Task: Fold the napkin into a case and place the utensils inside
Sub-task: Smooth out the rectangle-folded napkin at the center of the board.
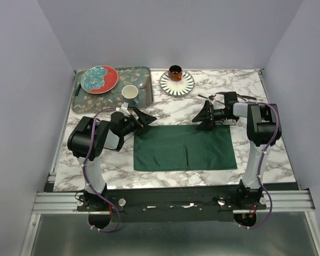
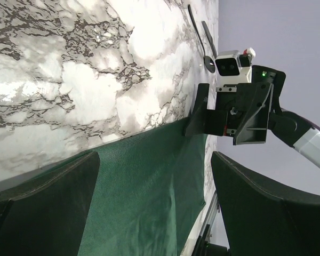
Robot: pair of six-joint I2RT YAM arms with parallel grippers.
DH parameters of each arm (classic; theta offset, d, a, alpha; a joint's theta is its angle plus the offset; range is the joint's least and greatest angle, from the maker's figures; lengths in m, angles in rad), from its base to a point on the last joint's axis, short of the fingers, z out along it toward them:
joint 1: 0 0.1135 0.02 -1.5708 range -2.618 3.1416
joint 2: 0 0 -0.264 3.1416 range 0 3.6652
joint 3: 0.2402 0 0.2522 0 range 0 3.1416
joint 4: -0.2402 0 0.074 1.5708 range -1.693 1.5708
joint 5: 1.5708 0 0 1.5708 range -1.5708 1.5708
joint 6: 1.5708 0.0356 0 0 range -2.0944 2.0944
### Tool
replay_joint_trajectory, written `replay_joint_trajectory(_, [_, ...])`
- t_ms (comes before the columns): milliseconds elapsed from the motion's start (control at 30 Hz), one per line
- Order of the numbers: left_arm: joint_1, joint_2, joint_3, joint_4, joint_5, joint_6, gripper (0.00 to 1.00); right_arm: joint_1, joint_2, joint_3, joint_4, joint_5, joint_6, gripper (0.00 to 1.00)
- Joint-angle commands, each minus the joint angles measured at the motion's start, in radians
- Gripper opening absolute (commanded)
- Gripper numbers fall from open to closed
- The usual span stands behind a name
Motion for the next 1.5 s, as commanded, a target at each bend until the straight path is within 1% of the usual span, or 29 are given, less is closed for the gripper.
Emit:
replay_joint_trajectory(0, [0.026, 0.041, -0.027, -0.154, -0.055, 0.084, 0.99, -0.069, 0.015, 0.047, -0.290, 0.085, -0.244, 1.00])
replay_joint_trajectory(200, [0.031, 0.043, -0.027, -0.152, -0.053, 0.086, 0.99, -0.148, 0.037, 0.080, -0.398, 0.109, -0.357, 1.00])
replay_joint_trajectory(433, [0.041, 0.040, -0.026, -0.160, -0.050, 0.092, 0.99, -0.187, 0.034, 0.140, -0.458, 0.129, -0.385, 1.00])
replay_joint_trajectory(567, [0.054, 0.022, -0.030, -0.168, -0.051, 0.100, 0.99, -0.212, 0.022, 0.153, -0.473, 0.181, -0.362, 1.00])
replay_joint_trajectory(600, [0.055, 0.018, -0.032, -0.168, -0.048, 0.101, 0.99, -0.218, 0.023, 0.157, -0.473, 0.219, -0.352, 1.00])
replay_joint_trajectory(800, [0.058, 0.003, -0.032, -0.148, -0.036, 0.097, 0.99, -0.238, 0.032, 0.157, -0.486, 0.204, -0.324, 1.00])
replay_joint_trajectory(933, [0.063, -0.017, -0.032, -0.154, -0.035, 0.103, 0.99, -0.261, 0.055, 0.157, -0.486, 0.158, -0.289, 1.00])
replay_joint_trajectory(967, [0.065, -0.020, -0.033, -0.157, -0.033, 0.104, 0.99, -0.273, 0.063, 0.157, -0.486, 0.152, -0.243, 0.98])
replay_joint_trajectory(1000, [0.068, -0.024, -0.038, -0.158, -0.035, 0.109, 0.99, -0.279, 0.064, 0.156, -0.486, 0.151, -0.232, 0.98])
replay_joint_trajectory(1167, [0.075, -0.037, -0.050, -0.165, -0.042, 0.120, 0.99, -0.330, 0.037, 0.140, -0.466, 0.203, -0.181, 0.98])
replay_joint_trajectory(1267, [0.075, -0.038, -0.052, -0.165, -0.042, 0.121, 0.99, -0.359, 0.031, 0.128, -0.452, 0.209, -0.161, 0.98])
replay_joint_trajectory(1400, [0.075, -0.038, -0.049, -0.152, -0.035, 0.118, 0.99, -0.375, 0.029, 0.140, -0.458, 0.206, -0.169, 0.96])
replay_joint_trajectory(1433, [0.075, -0.043, -0.047, -0.125, -0.015, 0.115, 0.99, -0.373, 0.016, 0.142, -0.458, 0.192, -0.177, 0.96])
replay_joint_trajectory(1467, [0.075, -0.047, -0.046, -0.106, 0.004, 0.114, 0.99, -0.373, 0.005, 0.142, -0.461, 0.175, -0.201, 0.93])
